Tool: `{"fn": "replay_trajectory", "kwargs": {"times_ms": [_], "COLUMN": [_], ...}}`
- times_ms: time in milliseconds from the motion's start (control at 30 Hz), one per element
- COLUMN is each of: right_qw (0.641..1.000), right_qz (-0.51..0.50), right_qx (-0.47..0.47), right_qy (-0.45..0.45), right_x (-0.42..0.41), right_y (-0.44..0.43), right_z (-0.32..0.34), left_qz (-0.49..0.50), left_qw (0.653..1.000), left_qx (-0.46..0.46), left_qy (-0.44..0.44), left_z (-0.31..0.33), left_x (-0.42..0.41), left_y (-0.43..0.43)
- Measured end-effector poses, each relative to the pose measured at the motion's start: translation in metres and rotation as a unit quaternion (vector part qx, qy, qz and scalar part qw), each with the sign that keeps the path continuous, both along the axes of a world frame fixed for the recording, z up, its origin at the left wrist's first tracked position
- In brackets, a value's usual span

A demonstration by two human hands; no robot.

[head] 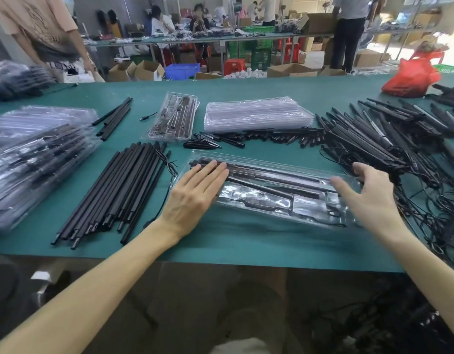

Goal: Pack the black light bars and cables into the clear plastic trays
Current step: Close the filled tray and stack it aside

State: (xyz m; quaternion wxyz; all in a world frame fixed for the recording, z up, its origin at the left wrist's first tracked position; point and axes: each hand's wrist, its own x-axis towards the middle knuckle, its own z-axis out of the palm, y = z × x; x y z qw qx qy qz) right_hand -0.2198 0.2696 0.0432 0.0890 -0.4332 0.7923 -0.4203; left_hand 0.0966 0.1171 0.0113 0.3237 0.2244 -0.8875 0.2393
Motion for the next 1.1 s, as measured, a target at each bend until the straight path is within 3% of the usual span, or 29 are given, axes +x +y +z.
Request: {"fn": "replay_trajectory", "kwargs": {"times_ms": [67,133,200,300,433,567,700,900,1100], "right_qw": [0.999,0.986,0.942,0.884,0.828,0.794,0.777,0.741,0.672], "right_qz": [-0.005,0.013,0.064,0.15,0.2,0.17,0.147,0.155,0.198], "right_qx": [-0.007,-0.014,-0.009,0.037,0.064,0.014,-0.029,-0.1,-0.165], "right_qy": [-0.038,-0.166,-0.33,-0.441,-0.52,-0.584,-0.611,-0.646,-0.695], "right_x": [0.001,0.002,0.001,-0.009,-0.012,-0.003,0.011,0.02,0.034], "right_y": [0.002,0.005,0.008,0.016,0.026,0.027,0.022,0.008,-0.007], "right_z": [0.002,0.008,0.014,0.018,0.012,0.004,-0.002,0.0,0.016], "left_qz": [-0.002,-0.003,-0.002,0.003,0.052,0.117,0.152,0.117,0.112], "left_qw": [1.0,0.999,0.999,0.998,0.993,0.976,0.968,0.967,0.962], "left_qx": [0.009,0.022,0.036,0.052,0.094,0.177,0.184,0.186,0.231], "left_qy": [0.026,0.038,0.038,0.038,0.048,0.045,0.073,0.127,0.098], "left_z": [-0.001,-0.001,-0.001,-0.001,-0.003,-0.004,-0.003,0.001,-0.005], "left_x": [0.001,0.002,0.002,0.003,0.002,0.001,0.0,-0.004,-0.003], "left_y": [0.0,0.0,0.0,-0.001,-0.004,-0.006,-0.004,0.0,-0.007]}}
